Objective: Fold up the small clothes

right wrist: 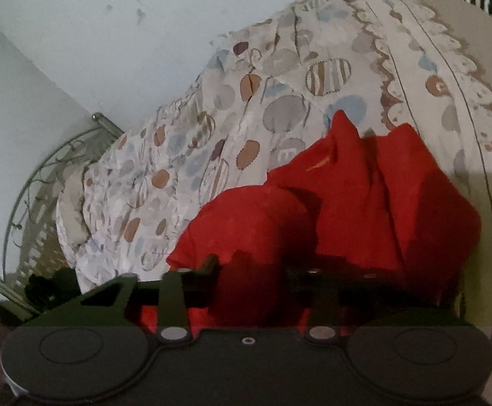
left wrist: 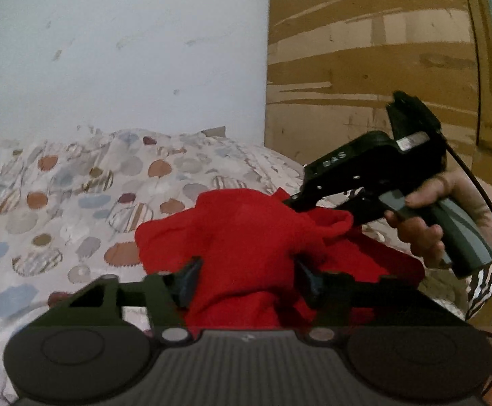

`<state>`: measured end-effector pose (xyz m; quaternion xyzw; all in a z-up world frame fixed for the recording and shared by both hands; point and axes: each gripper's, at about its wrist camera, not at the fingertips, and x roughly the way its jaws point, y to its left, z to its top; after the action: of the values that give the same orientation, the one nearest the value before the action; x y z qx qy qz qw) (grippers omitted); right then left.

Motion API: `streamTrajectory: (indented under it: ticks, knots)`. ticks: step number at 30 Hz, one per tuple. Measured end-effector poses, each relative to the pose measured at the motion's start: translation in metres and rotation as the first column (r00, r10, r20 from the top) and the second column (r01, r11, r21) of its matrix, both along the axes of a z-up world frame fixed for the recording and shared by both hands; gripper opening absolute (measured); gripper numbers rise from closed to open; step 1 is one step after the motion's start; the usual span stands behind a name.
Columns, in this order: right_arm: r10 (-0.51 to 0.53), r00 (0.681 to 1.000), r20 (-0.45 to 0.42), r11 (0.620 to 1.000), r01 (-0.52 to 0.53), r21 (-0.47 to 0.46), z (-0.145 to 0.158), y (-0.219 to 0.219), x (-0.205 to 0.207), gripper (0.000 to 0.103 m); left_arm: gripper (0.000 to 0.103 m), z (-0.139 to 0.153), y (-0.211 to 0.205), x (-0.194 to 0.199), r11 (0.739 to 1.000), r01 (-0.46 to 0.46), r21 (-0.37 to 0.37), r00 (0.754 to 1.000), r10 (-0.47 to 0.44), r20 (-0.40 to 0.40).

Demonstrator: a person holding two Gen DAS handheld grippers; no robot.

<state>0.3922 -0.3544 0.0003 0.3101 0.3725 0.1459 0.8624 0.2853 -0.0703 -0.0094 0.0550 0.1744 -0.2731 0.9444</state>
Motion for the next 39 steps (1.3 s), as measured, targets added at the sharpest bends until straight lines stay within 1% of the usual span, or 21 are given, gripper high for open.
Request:
streamTrajectory:
  ticks: [1, 2, 3, 6, 9, 12, 14, 15, 17, 19, 21, 23, 24, 26, 29, 31, 33, 35, 36, 38, 39]
  knots:
    - [0.002, 1.0, 0.013, 1.0, -0.001, -0.014, 0.0, 0.0, 0.0, 0.03, 0.053, 0.001, -0.004, -0.002, 1.0, 0.0, 0.009, 1.0, -0.001, 0.013]
    - [0.003, 1.0, 0.027, 1.0, -0.003, -0.024, 0.001, 0.001, -0.001, 0.028, 0.05, 0.002, -0.008, -0.004, 1.0, 0.003, 0.01, 1.0, -0.003, 0.02]
    - [0.007, 0.999, 0.044, 0.999, -0.006, -0.033, 0.003, 0.0, -0.001, 0.025, 0.048, 0.003, -0.012, -0.005, 1.0, 0.01, 0.009, 1.0, -0.01, 0.024]
    - [0.016, 0.992, 0.127, 0.997, -0.006, -0.076, 0.015, -0.002, -0.005, 0.021, 0.043, 0.008, -0.027, -0.004, 0.999, 0.041, 0.006, 0.999, -0.041, 0.032]
    - [0.013, 0.969, 0.246, 0.991, 0.021, -0.136, 0.039, -0.008, -0.017, 0.019, 0.04, 0.014, -0.047, -0.006, 0.996, 0.092, 0.002, 0.995, -0.092, 0.047]
    - [-0.01, 0.936, 0.353, 0.985, 0.07, -0.158, 0.056, -0.02, -0.035, 0.019, 0.04, 0.012, -0.073, -0.012, 0.984, 0.169, 0.054, 0.984, -0.171, 0.046]
    - [-0.03, 0.919, 0.393, 0.977, 0.111, -0.184, 0.057, -0.03, -0.047, 0.019, 0.04, 0.005, -0.09, -0.021, 0.968, 0.223, 0.118, 0.971, -0.23, 0.057]
    - [-0.046, 0.916, 0.399, 0.972, 0.133, -0.193, 0.053, -0.036, -0.051, 0.019, 0.04, 0.0, -0.097, -0.026, 0.956, 0.244, 0.161, 0.965, -0.256, 0.062]
    - [-0.088, 0.925, 0.369, 0.966, 0.17, -0.197, 0.037, -0.051, -0.056, 0.019, 0.04, -0.009, -0.106, -0.031, 0.941, 0.265, 0.211, 0.958, -0.282, 0.056]
    - [-0.129, 0.944, 0.305, 0.962, 0.194, -0.193, 0.015, -0.064, -0.056, 0.019, 0.04, -0.015, -0.108, -0.034, 0.932, 0.281, 0.23, 0.953, -0.299, 0.046]
    - [-0.15, 0.956, 0.251, 0.966, 0.196, -0.17, -0.004, -0.073, -0.055, 0.019, 0.04, -0.018, -0.107, -0.037, 0.93, 0.281, 0.237, 0.952, -0.301, 0.052]
    - [-0.162, 0.957, 0.241, 0.968, 0.202, -0.15, -0.016, -0.075, -0.056, 0.019, 0.041, -0.017, -0.105, -0.037, 0.935, 0.277, 0.223, 0.954, -0.295, 0.048]
    - [-0.164, 0.955, 0.249, 0.969, 0.203, -0.143, -0.018, -0.074, -0.056, 0.019, 0.041, -0.015, -0.104, -0.034, 0.939, 0.275, 0.208, 0.956, -0.289, 0.043]
    - [-0.161, 0.951, 0.263, 0.966, 0.206, -0.154, -0.017, -0.07, -0.054, 0.02, 0.046, -0.012, -0.101, -0.035, 0.946, 0.27, 0.178, 0.959, -0.28, 0.038]
    - [-0.137, 0.946, 0.294, 0.954, 0.205, -0.217, -0.01, -0.059, -0.051, 0.02, 0.05, -0.008, -0.094, -0.038, 0.95, 0.274, 0.148, 0.959, -0.282, 0.031]
    - [-0.114, 0.942, 0.316, 0.944, 0.202, -0.262, -0.006, -0.052, -0.048, 0.02, 0.05, -0.01, -0.096, -0.04, 0.951, 0.263, 0.162, 0.962, -0.271, 0.03]
    - [-0.093, 0.947, 0.307, 0.936, 0.188, -0.298, -0.007, -0.047, -0.044, 0.02, 0.053, -0.012, -0.099, -0.042, 0.948, 0.258, 0.187, 0.962, -0.269, 0.035]
    - [-0.086, 0.957, 0.275, 0.932, 0.175, -0.318, -0.008, -0.045, -0.043, 0.025, 0.057, -0.012, -0.099, -0.043, 0.947, 0.26, 0.189, 0.961, -0.272, 0.043]
    - [-0.091, 0.96, 0.267, 0.933, 0.175, -0.314, -0.008, -0.045, -0.044, 0.031, 0.059, -0.012, -0.096, -0.044, 0.948, 0.265, 0.178, 0.96, -0.276, 0.041]
    - [-0.105, 0.958, 0.267, 0.937, 0.185, -0.295, -0.002, -0.049, -0.052, 0.036, 0.059, -0.012, -0.089, -0.041, 0.951, 0.276, 0.139, 0.959, -0.282, 0.028]
    - [-0.104, 0.956, 0.273, 0.938, 0.186, -0.293, 0.003, -0.05, -0.056, 0.047, 0.059, -0.012, -0.086, -0.041, 0.954, 0.278, 0.114, 0.959, -0.282, 0.02]
